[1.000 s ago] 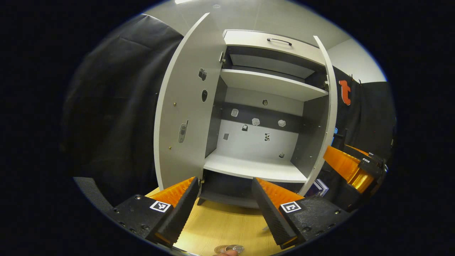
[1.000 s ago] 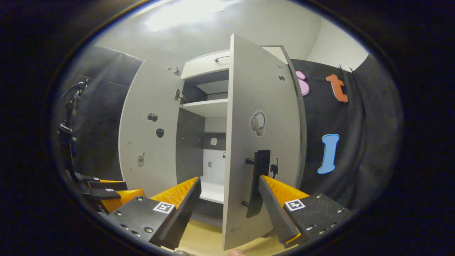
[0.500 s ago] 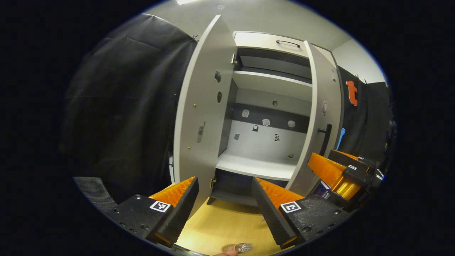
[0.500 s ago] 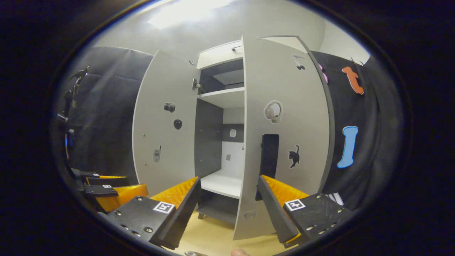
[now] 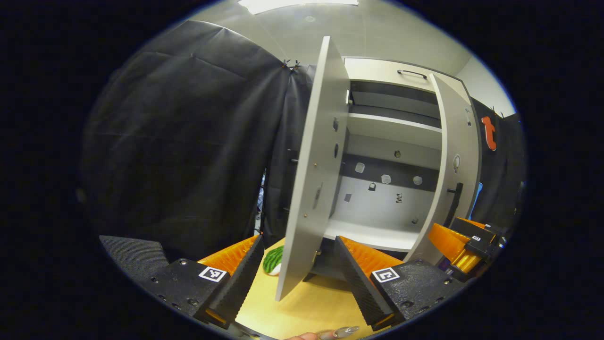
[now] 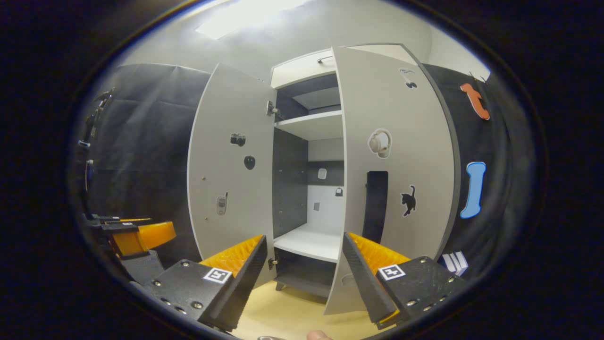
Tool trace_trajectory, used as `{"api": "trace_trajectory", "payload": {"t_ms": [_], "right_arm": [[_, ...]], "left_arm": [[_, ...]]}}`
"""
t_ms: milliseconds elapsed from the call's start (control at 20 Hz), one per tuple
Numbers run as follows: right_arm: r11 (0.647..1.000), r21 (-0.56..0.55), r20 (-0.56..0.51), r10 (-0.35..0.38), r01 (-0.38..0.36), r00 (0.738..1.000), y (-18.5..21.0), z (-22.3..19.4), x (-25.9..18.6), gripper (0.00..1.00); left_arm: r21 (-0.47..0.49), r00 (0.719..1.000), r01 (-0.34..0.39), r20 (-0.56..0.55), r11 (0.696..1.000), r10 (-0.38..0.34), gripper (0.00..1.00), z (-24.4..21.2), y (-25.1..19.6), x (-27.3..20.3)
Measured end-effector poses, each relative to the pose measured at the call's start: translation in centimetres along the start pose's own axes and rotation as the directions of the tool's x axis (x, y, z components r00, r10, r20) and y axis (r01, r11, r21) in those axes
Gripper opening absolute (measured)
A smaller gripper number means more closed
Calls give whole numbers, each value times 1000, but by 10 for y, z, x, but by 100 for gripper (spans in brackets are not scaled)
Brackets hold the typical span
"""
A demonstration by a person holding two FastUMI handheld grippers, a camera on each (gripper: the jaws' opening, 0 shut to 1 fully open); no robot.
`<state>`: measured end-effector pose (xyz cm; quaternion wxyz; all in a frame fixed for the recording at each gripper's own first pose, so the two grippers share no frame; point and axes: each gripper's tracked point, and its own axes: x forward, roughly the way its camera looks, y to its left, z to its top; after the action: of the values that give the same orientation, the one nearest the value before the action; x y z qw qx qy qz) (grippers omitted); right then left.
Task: Grasp the bottle in the cabinet with the left hand and place it on the coaster, then close the right door with the right hand and the left door with the left hand.
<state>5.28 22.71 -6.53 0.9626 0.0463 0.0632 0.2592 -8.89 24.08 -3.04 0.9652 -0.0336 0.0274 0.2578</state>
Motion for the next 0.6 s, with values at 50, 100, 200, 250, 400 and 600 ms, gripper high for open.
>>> {"api": "trace_trajectory", "payload": {"t_ms": [50, 100, 200, 250, 400, 600], "right_arm": [[1000, 1, -1, 2, -2, 1000, 2, -1, 0, 97], [1000, 0, 0, 3, -3, 1000, 4, -2, 0, 97], [1000, -3, -1, 0, 0, 1000, 7, -3, 0, 97], [1000, -2, -1, -2, 2, 1000, 8, -3, 1, 97], [1000, 7, -3, -17, 17, 1000, 7, -5, 0, 97], [999, 4, -11, -51, 51, 999, -1, -8, -3, 97]], "left_arm": [[-3, 1000, -20, 11, 1000, 21, 96, 5, 9, 1], [-7, 999, -37, 18, 999, 38, 96, 7, 16, 3], [-12, 998, -66, 11, 998, 66, 92, 5, 30, 9], [-13, 997, -78, 5, 997, 78, 96, 3, 37, 12], [-5, 996, -89, -14, 996, 89, 92, -3, 48, 21], [28, 996, -83, -28, 996, 83, 92, -8, 51, 51]]}}
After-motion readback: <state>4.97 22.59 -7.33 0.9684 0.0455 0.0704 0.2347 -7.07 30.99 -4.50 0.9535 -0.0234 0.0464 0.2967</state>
